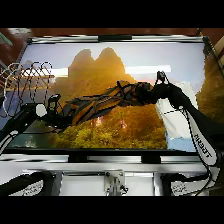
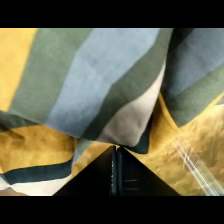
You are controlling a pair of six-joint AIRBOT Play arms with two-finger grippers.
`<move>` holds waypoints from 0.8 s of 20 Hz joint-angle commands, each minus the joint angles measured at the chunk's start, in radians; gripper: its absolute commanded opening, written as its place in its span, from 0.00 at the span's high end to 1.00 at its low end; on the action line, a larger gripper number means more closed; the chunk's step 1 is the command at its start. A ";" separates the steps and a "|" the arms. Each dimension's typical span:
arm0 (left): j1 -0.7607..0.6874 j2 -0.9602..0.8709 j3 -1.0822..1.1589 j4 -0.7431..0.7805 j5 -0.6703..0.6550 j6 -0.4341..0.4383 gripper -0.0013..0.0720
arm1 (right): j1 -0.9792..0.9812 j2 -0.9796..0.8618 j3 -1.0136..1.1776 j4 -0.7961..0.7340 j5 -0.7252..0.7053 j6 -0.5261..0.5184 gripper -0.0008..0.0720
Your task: Fold the shirts.
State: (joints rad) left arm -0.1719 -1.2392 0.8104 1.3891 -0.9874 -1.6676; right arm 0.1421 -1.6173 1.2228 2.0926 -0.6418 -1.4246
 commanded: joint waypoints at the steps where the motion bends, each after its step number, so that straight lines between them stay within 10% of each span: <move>1: -0.008 -0.005 0.030 0.006 -0.035 0.044 0.93 | 0.005 -0.002 0.082 0.001 0.122 -0.023 0.92; 16: 0.043 -0.006 0.165 0.029 -0.065 0.089 0.90 | 0.005 -0.007 0.137 -0.007 0.041 -0.053 0.92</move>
State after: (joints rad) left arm -0.1467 -1.2430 0.9546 1.4139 -1.0359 -1.5822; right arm 0.1471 -1.6238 1.3582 2.0861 -0.5835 -1.4742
